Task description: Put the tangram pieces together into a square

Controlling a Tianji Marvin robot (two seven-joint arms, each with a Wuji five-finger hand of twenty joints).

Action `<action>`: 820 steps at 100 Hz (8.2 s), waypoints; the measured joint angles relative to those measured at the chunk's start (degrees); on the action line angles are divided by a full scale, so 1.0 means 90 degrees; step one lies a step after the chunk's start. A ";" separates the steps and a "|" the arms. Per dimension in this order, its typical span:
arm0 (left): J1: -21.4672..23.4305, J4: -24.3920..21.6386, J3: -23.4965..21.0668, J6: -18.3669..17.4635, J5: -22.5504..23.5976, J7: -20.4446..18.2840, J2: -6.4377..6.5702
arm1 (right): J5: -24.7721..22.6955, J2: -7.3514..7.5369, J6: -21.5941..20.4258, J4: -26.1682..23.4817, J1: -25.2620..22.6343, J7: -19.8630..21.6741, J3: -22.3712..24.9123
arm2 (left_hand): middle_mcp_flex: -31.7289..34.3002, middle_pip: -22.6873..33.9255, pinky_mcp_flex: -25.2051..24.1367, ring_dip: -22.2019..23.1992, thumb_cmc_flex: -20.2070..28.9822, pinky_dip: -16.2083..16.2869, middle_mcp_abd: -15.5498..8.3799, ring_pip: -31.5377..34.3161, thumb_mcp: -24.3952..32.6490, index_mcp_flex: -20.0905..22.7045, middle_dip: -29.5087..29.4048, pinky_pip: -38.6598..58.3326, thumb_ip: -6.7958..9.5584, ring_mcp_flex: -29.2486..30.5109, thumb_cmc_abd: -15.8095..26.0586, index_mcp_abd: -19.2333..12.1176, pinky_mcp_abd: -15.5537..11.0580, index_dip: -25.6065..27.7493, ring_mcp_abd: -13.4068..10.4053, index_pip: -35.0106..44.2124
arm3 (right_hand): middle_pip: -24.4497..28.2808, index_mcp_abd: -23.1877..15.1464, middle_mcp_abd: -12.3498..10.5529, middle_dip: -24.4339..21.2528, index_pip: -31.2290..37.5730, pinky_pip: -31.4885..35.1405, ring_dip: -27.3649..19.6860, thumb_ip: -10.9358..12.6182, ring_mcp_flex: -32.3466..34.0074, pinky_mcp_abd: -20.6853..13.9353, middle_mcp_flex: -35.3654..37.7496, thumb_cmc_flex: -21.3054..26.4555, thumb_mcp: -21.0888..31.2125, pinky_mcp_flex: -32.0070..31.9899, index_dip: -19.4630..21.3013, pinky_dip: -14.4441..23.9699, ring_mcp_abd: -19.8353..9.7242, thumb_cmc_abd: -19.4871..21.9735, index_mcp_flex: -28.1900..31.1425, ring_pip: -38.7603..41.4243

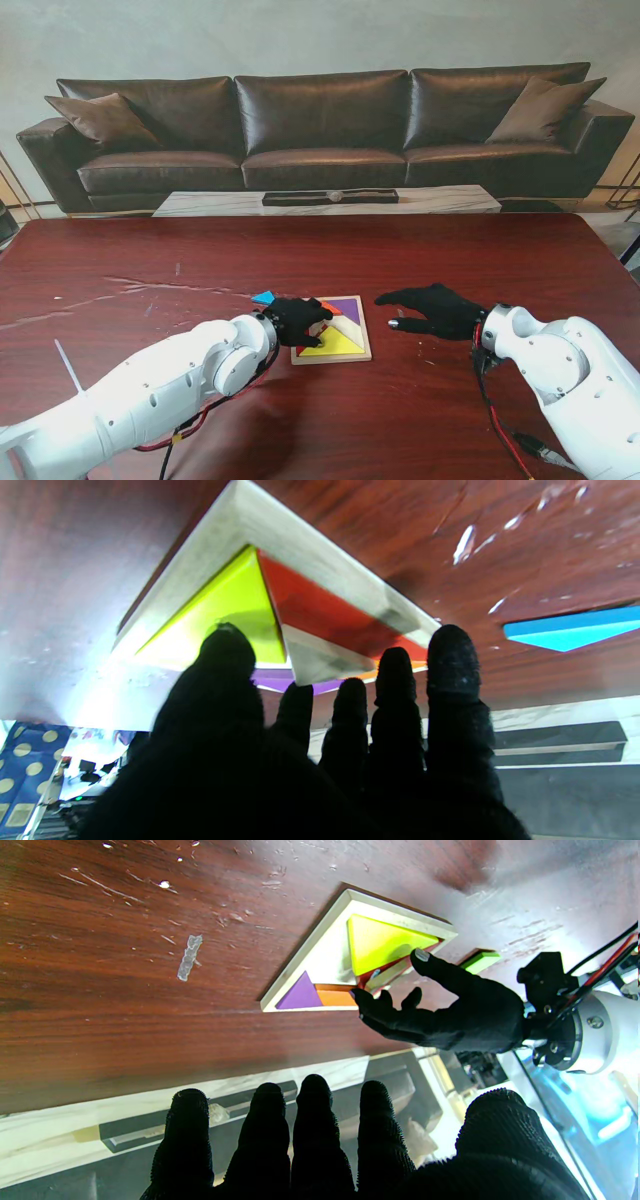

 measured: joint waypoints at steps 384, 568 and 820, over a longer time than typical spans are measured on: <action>-0.0060 0.1015 0.0300 -0.0011 -0.0242 0.1530 -0.0701 | -0.0031 0.0002 0.0057 -0.0053 -0.0088 0.0074 0.0127 | 0.3214 -0.0342 0.1828 -0.0062 0.1793 -0.0796 -0.0125 0.0928 0.0454 0.1389 0.1803 0.0590 0.0108 0.2052 -0.0816 -0.0897 -0.0630 0.0281 -0.0090 0.2832 | 0.0000 0.0000 0.0000 0.0000 0.0000 0.0000 0.0000 0.0000 0.0000 0.0002 0.0001 0.0000 0.0000 0.0000 0.0000 0.0000 0.0000 0.0001 0.0000 0.0000; -0.0351 0.1439 0.0486 -0.0161 -0.0288 0.1718 -0.0947 | -0.0030 0.0005 0.0095 -0.0081 -0.0100 0.0106 0.0122 | 0.2367 0.0411 0.1257 0.0219 0.1479 -0.0542 -0.0298 0.0660 0.1271 0.1253 0.1563 0.0749 0.0093 0.1517 -0.1171 -0.0828 -0.0525 0.0541 -0.0197 0.3810 | 0.0000 0.0000 0.0000 0.0001 0.0000 0.0000 0.0000 0.0000 0.0000 0.0002 0.0001 0.0000 0.0000 0.0000 0.0000 0.0000 0.0000 0.0001 0.0000 0.0000; -0.0220 0.1153 0.0444 0.0314 -0.0009 0.1664 -0.0787 | 0.0000 0.0006 0.0164 -0.0087 -0.0057 0.0142 0.0027 | 0.1110 0.0584 0.0481 0.0086 0.1476 -0.0152 -0.0159 0.0695 0.0559 0.2662 0.0001 0.0871 0.0093 0.0645 -0.0815 -0.1261 -0.0289 -0.0475 -0.0167 0.3263 | 0.0000 0.0000 0.0001 0.0001 0.0000 0.0000 0.0000 0.0000 0.0000 0.0002 0.0001 0.0000 0.0000 0.0000 0.0000 0.0000 0.0000 0.0001 0.0000 0.0000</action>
